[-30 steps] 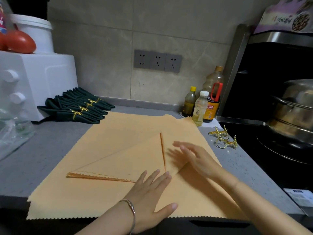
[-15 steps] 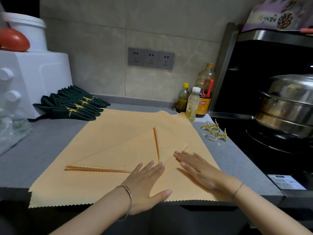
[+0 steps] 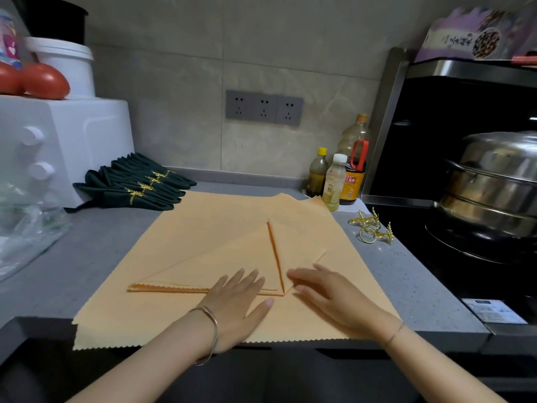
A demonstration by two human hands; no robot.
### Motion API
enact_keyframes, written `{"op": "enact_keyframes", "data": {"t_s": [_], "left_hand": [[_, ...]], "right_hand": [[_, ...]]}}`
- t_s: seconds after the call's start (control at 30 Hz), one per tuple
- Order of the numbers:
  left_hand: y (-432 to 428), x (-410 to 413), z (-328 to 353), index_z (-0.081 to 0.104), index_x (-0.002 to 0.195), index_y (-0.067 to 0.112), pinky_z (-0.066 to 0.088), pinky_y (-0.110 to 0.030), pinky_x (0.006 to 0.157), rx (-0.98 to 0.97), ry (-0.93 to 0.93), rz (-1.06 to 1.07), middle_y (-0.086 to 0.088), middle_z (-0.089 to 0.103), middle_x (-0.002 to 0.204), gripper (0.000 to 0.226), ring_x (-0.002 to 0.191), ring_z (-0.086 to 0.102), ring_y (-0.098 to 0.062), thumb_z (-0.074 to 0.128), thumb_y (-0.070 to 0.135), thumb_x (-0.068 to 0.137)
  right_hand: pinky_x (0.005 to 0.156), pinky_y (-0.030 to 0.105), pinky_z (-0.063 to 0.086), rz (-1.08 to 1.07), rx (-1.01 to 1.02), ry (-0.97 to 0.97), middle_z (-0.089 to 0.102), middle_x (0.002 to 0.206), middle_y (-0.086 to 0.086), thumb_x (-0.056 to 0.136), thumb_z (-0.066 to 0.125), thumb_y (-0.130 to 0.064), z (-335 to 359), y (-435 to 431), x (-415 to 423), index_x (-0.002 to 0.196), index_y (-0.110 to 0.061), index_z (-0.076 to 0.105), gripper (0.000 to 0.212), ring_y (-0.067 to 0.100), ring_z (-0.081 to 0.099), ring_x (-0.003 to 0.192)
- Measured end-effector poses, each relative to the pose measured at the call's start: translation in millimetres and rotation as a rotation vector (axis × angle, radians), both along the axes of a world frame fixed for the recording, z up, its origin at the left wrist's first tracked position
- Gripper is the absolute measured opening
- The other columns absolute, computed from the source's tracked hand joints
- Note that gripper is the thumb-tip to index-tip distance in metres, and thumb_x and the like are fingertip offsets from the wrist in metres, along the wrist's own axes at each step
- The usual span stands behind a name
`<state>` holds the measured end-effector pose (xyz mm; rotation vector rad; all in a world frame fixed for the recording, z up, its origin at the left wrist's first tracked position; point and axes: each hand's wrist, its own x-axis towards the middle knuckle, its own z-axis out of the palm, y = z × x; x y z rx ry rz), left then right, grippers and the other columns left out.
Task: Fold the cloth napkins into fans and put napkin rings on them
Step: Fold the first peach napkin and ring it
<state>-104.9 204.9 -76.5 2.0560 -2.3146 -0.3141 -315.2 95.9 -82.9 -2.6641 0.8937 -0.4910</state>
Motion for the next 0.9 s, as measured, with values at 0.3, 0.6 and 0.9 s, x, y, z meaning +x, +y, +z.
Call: {"op": "enact_keyframes", "data": {"t_s": [0.3,0.6,0.9], "left_hand": [[1.8,0.8,-7.2,-0.003,0.153,0.025,-0.007,-0.028,0.118,-0.009,0.014,-0.068,0.012,-0.01,0.159,0.059,0.145,-0.014,-0.008,0.011,0.049,0.101],[-24.8,59.2,23.1,0.042,0.142,0.031,0.029,-0.021,0.108,-0.115,0.079,-0.108,0.014,0.044,0.144,0.041,0.134,0.039,-0.009,0.026,0.033,0.104],[-50.6,108.4,20.6,0.073,0.098,0.03,0.044,-0.031,0.093,-0.53,-0.479,-0.618,0.015,0.072,0.097,0.027,0.093,0.068,-0.012,0.055,0.02,0.081]], "right_hand": [[0.08,0.021,0.049,0.043,-0.399,-0.103,0.072,0.1,-0.013,0.089,0.052,-0.039,-9.2,16.3,33.8,0.092,-0.026,0.075,0.026,0.007,0.065,0.085],[0.073,0.025,0.055,0.066,-0.419,-0.072,0.071,0.097,-0.011,0.092,0.048,-0.035,-0.6,5.4,-0.5,0.092,-0.019,0.075,0.031,0.007,0.066,0.085],[0.06,0.025,0.054,0.091,-0.524,0.024,0.068,0.095,-0.015,0.095,0.047,-0.037,1.7,3.8,-16.7,0.096,-0.026,0.068,0.024,0.006,0.065,0.077]]}}
